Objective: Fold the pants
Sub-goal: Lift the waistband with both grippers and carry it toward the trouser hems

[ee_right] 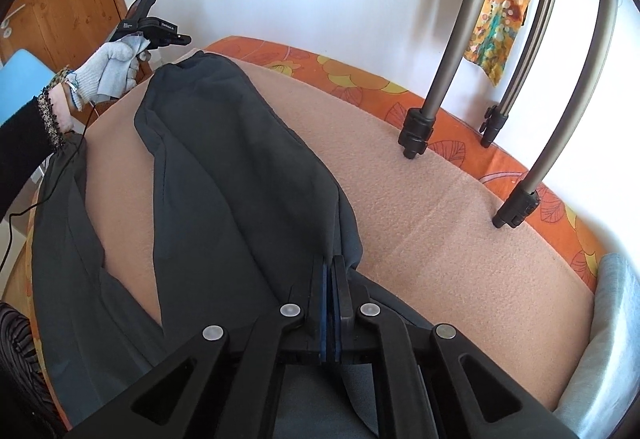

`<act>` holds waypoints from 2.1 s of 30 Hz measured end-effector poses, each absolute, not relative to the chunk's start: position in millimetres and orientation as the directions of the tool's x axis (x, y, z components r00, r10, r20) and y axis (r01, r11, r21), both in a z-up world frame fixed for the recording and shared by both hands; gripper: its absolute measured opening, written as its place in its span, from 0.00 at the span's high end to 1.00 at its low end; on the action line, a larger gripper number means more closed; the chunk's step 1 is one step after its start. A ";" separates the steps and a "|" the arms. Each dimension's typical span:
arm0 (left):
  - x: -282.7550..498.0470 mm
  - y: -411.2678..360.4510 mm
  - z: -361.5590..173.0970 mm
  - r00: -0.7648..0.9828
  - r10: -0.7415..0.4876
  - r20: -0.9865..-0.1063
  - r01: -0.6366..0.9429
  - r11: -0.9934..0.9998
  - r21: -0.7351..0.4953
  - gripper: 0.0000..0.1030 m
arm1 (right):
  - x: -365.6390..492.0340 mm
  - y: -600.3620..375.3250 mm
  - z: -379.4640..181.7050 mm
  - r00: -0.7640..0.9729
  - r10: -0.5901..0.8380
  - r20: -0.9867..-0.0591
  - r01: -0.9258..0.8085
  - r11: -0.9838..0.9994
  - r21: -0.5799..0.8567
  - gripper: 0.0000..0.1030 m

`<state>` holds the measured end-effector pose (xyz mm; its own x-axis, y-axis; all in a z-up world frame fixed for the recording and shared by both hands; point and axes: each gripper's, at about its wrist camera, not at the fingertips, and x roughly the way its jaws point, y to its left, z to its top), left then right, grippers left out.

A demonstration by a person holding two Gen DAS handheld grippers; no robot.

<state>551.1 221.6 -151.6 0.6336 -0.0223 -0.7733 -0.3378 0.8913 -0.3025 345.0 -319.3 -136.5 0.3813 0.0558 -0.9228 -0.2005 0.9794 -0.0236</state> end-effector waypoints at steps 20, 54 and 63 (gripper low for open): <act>561.7 177.6 -183.4 0.608 0.047 -0.792 -0.185 0.979 -0.083 0.80 | 377.1 -330.0 -189.9 0.330 -0.071 -0.941 -0.204 0.968 -0.144 0.29; 268.6 264.9 -62.7 0.823 -0.155 -0.546 -0.042 0.943 -0.330 0.81 | 200.1 -200.9 -67.0 0.469 -0.005 -0.883 -0.240 0.962 -0.133 1.00; 155.4 281.8 -133.6 0.785 -0.186 -0.591 -0.051 0.932 -0.360 0.81 | 127.0 -154.7 -126.1 0.306 0.016 -0.952 -0.321 0.943 -0.087 1.00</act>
